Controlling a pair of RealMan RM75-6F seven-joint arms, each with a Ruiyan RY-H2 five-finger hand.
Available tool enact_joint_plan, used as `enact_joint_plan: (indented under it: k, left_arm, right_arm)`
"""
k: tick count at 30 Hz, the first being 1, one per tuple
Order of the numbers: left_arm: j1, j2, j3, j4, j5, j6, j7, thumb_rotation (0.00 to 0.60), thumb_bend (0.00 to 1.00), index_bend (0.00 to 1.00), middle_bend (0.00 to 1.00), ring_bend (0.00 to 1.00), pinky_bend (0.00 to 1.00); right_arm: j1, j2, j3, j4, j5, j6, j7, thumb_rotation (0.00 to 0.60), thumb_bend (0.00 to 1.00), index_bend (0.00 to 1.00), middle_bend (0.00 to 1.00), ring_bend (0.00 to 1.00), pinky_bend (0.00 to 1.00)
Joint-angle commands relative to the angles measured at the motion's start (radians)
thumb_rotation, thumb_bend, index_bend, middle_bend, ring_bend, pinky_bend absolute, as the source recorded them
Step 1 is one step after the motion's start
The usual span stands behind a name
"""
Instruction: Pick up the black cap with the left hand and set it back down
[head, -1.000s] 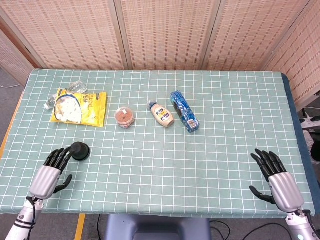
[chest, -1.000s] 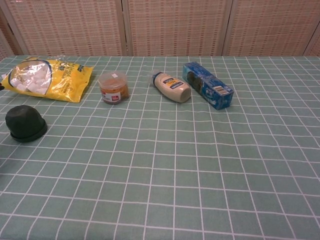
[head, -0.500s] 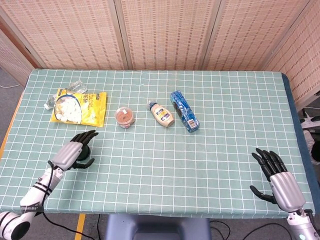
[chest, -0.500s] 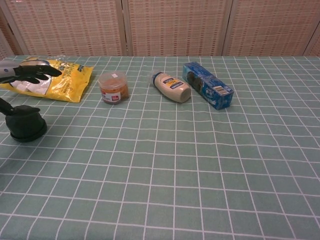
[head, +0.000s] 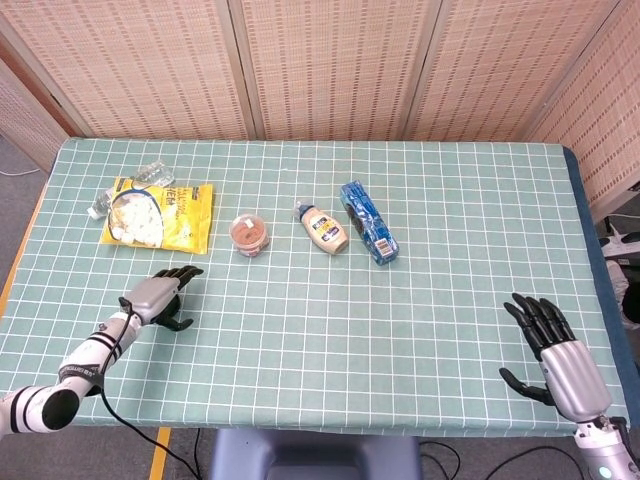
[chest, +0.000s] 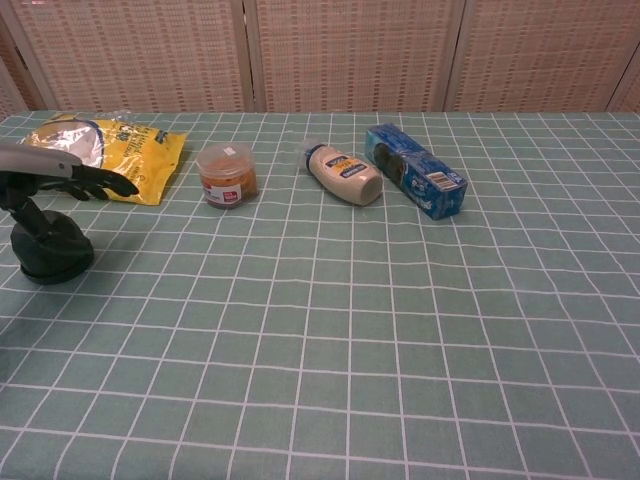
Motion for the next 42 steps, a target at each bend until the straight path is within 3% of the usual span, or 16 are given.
enact_joint_plan:
  k: [1, 5, 17, 21, 33, 42]
  left_arm:
    - [-0.076, 0.005, 0.071, 0.017, -0.108, -0.008, 0.094, 0.6, 0.31, 0.0, 0.0, 0.0, 0.06]
    - [-0.094, -0.001, 0.088, 0.018, -0.146, 0.001, 0.11, 0.6, 0.31, 0.0, 0.0, 0.0, 0.06]
    - [-0.194, -0.066, 0.213, 0.092, -0.324, 0.055, 0.276, 0.6, 0.3, 0.0, 0.0, 0.0, 0.13]
    - [-0.214, -0.085, 0.231, 0.118, -0.368, 0.052, 0.293, 0.6, 0.3, 0.08, 0.0, 0.0, 0.19]
    - [-0.253, -0.112, 0.277, 0.16, -0.434, 0.029, 0.318, 0.6, 0.3, 0.24, 0.1, 0.06, 0.21]
    - [-0.262, -0.12, 0.302, 0.168, -0.439, 0.035, 0.325, 0.6, 0.3, 0.26, 0.16, 0.22, 0.31]
  right_arm:
    - [-0.001, -0.003, 0.001, 0.003, 0.001, -0.003, 0.0, 0.6, 0.16, 0.0, 0.0, 0.0, 0.0]
    - [0.0, -0.005, 0.003, 0.004, 0.003, -0.005, -0.004, 0.6, 0.16, 0.0, 0.0, 0.0, 0.0]
    - [0.002, -0.013, 0.009, 0.007, 0.017, -0.013, -0.022, 0.6, 0.16, 0.0, 0.0, 0.0, 0.0]
    - [0.003, -0.013, 0.011, 0.004, 0.022, -0.017, -0.025, 0.6, 0.16, 0.0, 0.0, 0.0, 0.0]
    - [0.006, -0.016, 0.015, 0.001, 0.031, -0.027, -0.035, 0.6, 0.16, 0.0, 0.0, 0.0, 0.0]
    - [0.008, -0.014, 0.015, -0.003, 0.036, -0.033, -0.039, 0.6, 0.16, 0.0, 0.0, 0.0, 0.0]
